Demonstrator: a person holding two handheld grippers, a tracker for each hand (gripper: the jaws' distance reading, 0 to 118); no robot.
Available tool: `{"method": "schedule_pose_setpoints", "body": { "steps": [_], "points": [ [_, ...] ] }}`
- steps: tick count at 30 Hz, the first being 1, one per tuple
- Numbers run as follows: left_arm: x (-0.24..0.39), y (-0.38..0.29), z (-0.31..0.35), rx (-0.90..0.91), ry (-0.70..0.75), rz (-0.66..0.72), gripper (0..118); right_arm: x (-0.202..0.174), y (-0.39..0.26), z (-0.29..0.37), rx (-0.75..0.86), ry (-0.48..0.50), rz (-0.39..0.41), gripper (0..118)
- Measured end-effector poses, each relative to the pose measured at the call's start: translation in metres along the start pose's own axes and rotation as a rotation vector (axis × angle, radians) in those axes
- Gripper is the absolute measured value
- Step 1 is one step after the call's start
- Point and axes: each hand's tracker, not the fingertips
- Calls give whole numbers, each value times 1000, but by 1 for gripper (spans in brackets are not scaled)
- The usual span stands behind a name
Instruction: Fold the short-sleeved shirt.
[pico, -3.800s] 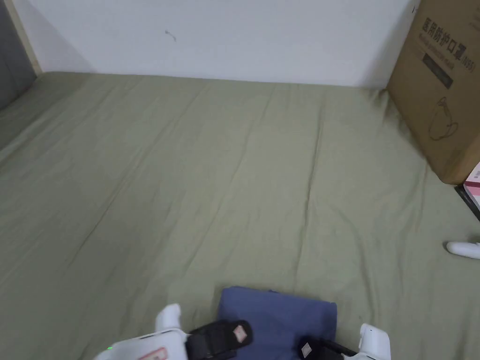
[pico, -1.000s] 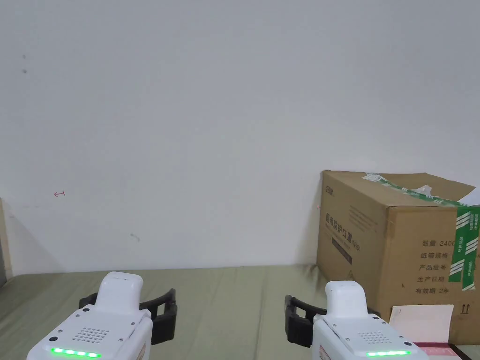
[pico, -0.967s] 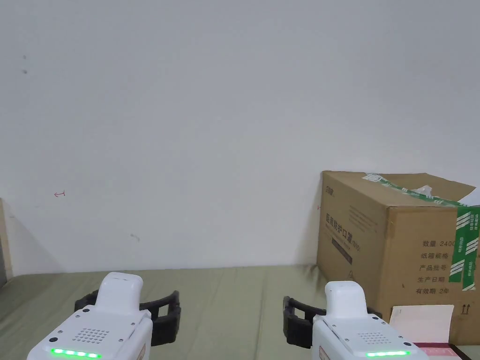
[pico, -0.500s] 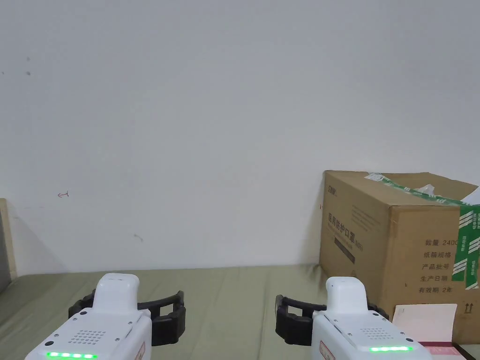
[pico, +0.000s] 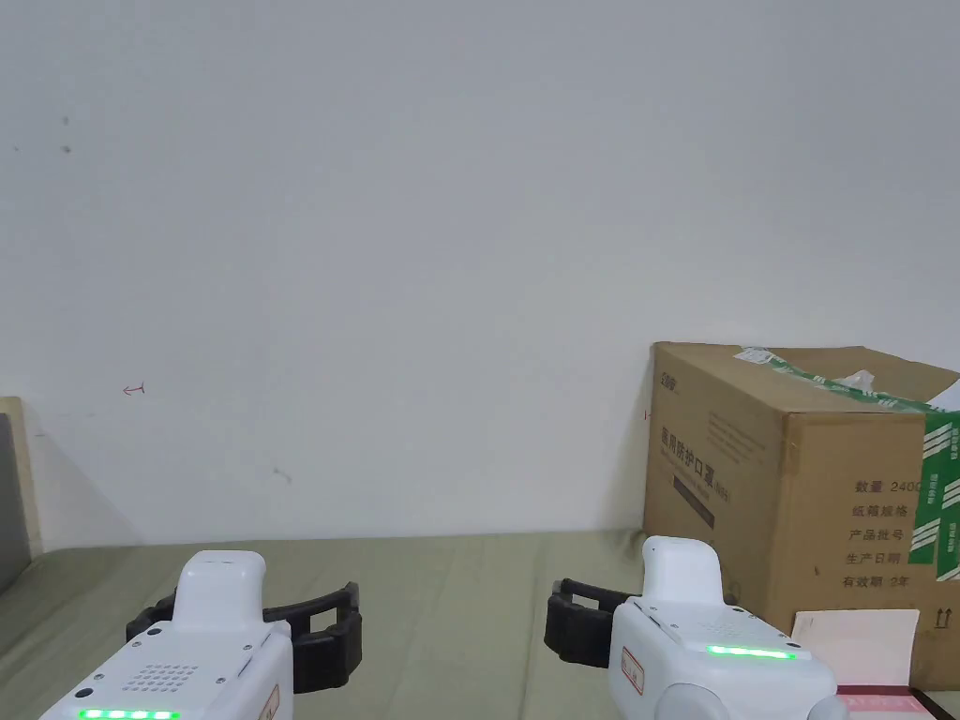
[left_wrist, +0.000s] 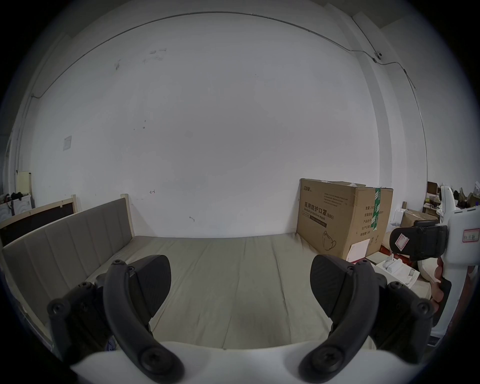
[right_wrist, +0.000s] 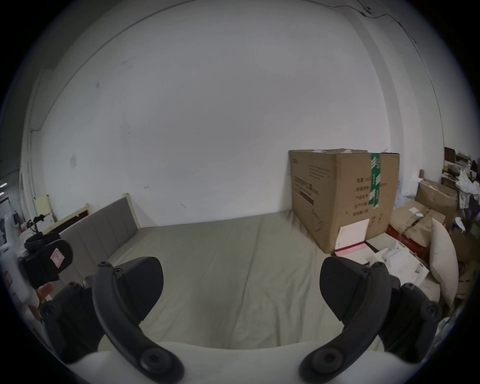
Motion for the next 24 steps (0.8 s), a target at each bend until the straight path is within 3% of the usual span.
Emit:
{"method": "schedule_pose_setpoints", "body": {
  "steps": [6, 11, 14, 16, 20, 24],
  "points": [
    [-4, 0, 2, 1, 7, 6, 111, -8, -2, 8, 49, -17, 41, 118],
    [-5, 0, 3, -2, 7, 11, 111, -4, 7, 14, 58, 11, -4, 118],
    [-5, 0, 3, -6, 10, 11, 111, 4, 11, 17, 67, 132, -41, 118],
    [-5, 0, 4, -2, 9, 15, 111, 2, 11, 18, 69, 108, -36, 118],
    [-5, 1, 4, 3, 9, 13, 111, -1, 7, 22, 111, 125, 50, 118],
    [-5, 3, 4, 12, 3, 24, 111, -6, 4, 22, 124, 122, 80, 118]
  ]
}}
